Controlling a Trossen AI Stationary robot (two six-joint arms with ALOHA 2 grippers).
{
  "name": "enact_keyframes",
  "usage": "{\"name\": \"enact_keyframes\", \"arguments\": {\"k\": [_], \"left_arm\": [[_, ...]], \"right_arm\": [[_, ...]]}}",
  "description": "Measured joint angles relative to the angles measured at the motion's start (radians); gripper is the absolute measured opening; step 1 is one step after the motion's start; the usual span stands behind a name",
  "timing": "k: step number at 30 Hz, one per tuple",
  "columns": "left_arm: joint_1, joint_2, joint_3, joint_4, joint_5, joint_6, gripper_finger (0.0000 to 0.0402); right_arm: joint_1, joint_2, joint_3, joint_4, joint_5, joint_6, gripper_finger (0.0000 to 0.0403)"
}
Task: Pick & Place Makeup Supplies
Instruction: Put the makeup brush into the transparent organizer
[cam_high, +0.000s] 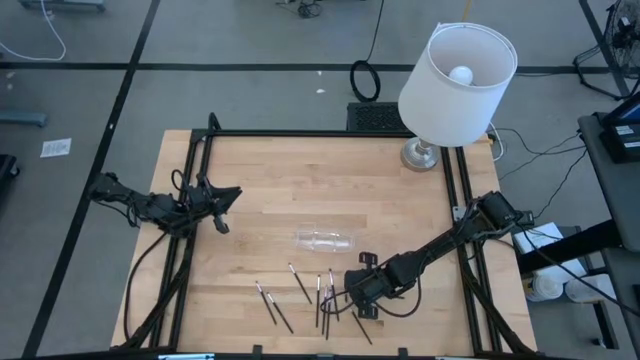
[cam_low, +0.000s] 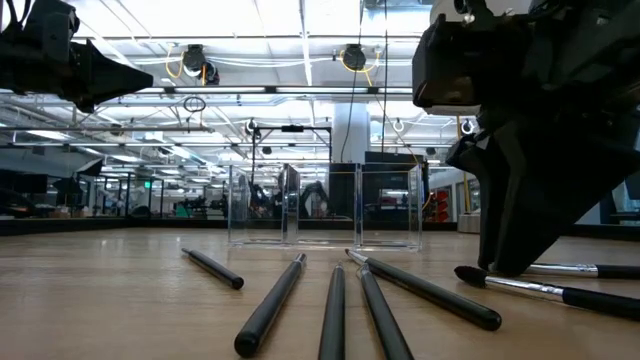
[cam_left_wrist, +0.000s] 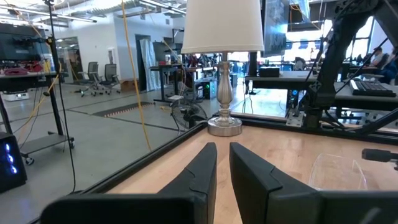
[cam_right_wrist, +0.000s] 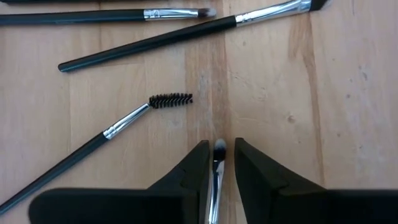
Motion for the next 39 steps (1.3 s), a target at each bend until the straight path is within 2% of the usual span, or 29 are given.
{"name": "enact_keyframes", "arguments": {"k": [11,18,39], "left_arm": [[0.000,0.000,0.000,0.000,0.000,0.000,0.0051],[0.000,0.000,0.000,0.000,0.000,-0.004,0.0051],[0.000,0.000,0.000,-0.001,0.000,0.000,0.0051]], "right_arm": [[0.002,0.000,-0.001,-0.002,0.026,-0.003,0.0059],[0.002,0.000,-0.001,-0.011,0.011,0.008,0.0006],[0.001,-0.029,-0.005,0.023,0.045,0.003,0.0001]]}}
